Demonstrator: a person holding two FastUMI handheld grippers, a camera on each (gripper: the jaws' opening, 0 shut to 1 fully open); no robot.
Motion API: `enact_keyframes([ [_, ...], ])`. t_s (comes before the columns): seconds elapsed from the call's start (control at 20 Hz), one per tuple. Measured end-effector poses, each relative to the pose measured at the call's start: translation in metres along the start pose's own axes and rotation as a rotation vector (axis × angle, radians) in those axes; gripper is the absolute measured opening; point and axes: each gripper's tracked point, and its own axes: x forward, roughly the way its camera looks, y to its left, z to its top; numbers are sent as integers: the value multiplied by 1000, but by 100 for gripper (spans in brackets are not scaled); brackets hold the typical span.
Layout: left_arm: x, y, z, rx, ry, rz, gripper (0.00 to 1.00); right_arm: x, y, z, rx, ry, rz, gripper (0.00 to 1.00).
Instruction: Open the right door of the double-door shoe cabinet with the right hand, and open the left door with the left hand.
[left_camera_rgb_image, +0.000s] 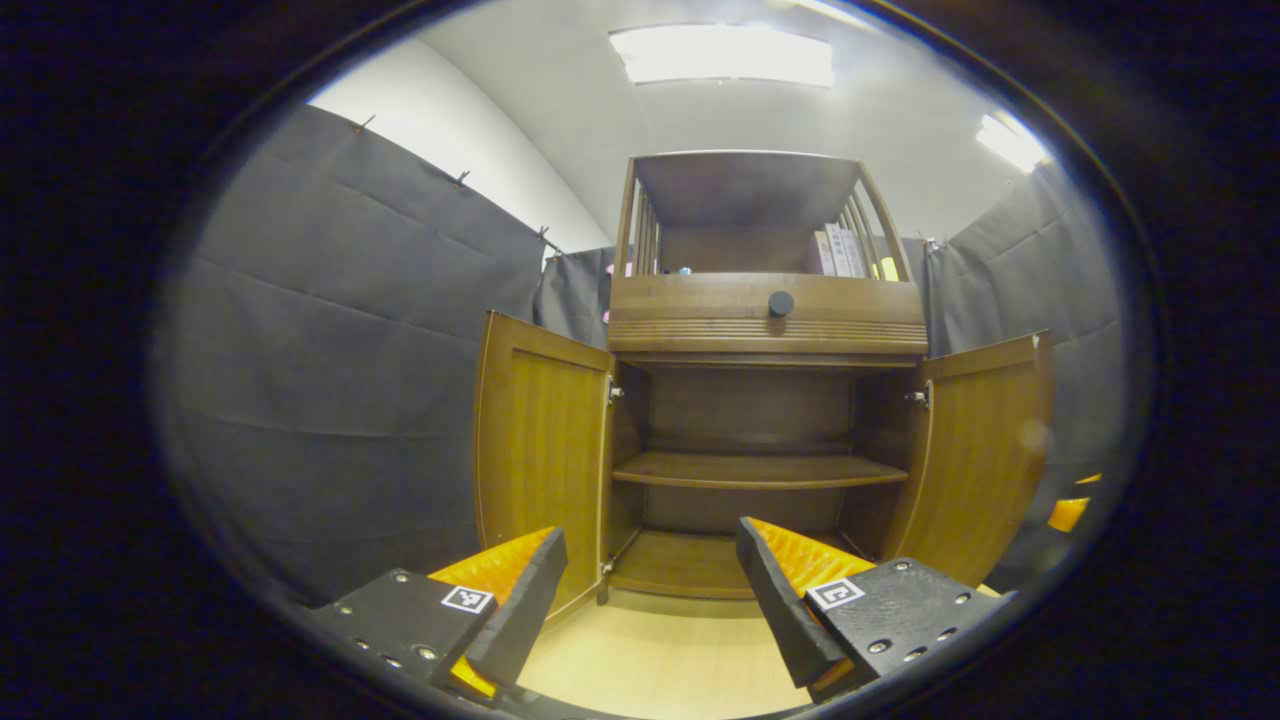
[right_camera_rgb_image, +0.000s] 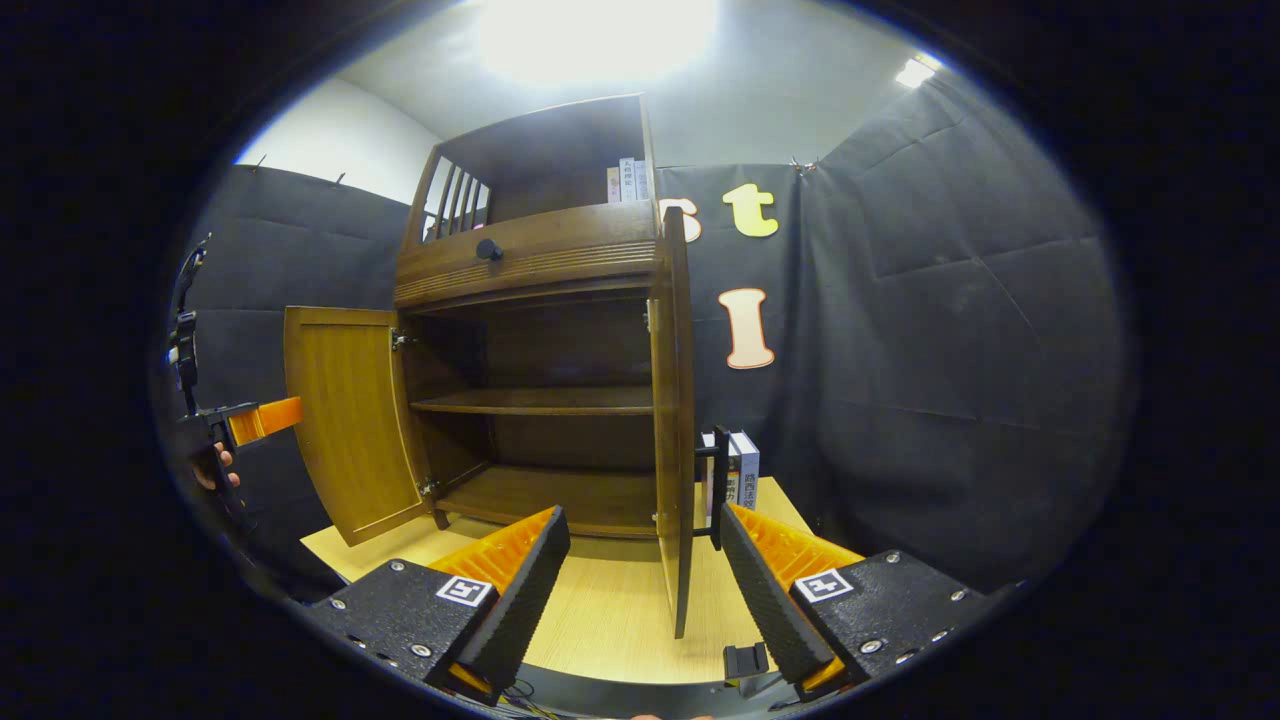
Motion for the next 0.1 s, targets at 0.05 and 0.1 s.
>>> enact_keyframes([
  [0.05, 0, 4, 0, 0, -9, 17, 100, -1, -3, -1, 14, 0, -12, 92],
  [0.1, -2, 6, -1, -10, -9, 29, 100, -2, -5, -4, 32, 2, -21, 92],
])
